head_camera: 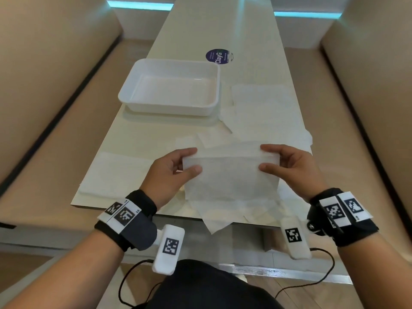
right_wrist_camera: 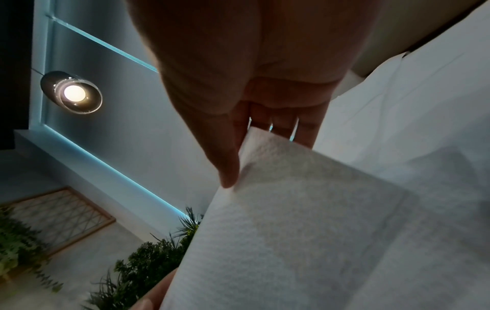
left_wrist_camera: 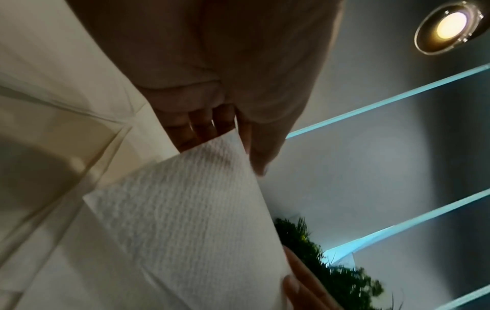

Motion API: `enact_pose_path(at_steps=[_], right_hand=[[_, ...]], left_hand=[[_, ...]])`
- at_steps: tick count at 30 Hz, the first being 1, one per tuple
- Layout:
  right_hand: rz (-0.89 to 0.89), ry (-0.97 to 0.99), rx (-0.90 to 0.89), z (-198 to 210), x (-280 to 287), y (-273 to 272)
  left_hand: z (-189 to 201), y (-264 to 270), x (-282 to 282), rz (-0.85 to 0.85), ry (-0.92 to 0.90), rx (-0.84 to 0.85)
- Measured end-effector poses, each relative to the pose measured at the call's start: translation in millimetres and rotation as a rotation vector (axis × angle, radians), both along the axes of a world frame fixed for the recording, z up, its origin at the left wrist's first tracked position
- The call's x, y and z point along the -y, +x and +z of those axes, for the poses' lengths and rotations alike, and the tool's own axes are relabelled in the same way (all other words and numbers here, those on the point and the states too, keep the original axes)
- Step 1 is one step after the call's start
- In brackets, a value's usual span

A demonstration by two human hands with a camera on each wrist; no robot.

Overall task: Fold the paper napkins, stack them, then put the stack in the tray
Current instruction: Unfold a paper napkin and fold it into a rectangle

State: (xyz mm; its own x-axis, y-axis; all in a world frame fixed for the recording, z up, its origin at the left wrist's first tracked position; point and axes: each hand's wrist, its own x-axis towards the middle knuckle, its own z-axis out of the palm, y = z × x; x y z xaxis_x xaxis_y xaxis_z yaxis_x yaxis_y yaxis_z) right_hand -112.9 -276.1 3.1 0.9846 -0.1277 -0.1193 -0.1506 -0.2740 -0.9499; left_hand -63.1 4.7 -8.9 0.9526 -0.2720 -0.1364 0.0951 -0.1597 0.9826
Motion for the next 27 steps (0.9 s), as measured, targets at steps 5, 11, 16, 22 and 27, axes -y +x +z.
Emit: enact_pose_path(at_steps=[5, 11, 16, 22, 27], right_hand=[[-0.070, -0.027, 0.042, -1.2, -2.8, -0.3], [-0.099, -0.106, 0.057, -1.1, -1.5, 0.1], [-0.077, -0.001, 0.057, 4.9, -2.3, 0.5], [-0.130, 0.034, 0.039, 0.7, -5.4, 2.5], [-0.165, 0.035, -0.009, -8.7, -7.9, 1.1]], left_hand=[[-0.2, 3.6, 2.5, 0.058, 0.123, 0.116], [2.7, 7.1, 0.4, 0.040, 0.279, 0.225], [6.6, 4.6, 4.6, 0.082, 0.057, 0.122], [0.3, 1.3, 8.3, 0.159, -0.025, 0.016], [-7.7, -4.0, 6.1, 0.166, 0.026, -0.073]])
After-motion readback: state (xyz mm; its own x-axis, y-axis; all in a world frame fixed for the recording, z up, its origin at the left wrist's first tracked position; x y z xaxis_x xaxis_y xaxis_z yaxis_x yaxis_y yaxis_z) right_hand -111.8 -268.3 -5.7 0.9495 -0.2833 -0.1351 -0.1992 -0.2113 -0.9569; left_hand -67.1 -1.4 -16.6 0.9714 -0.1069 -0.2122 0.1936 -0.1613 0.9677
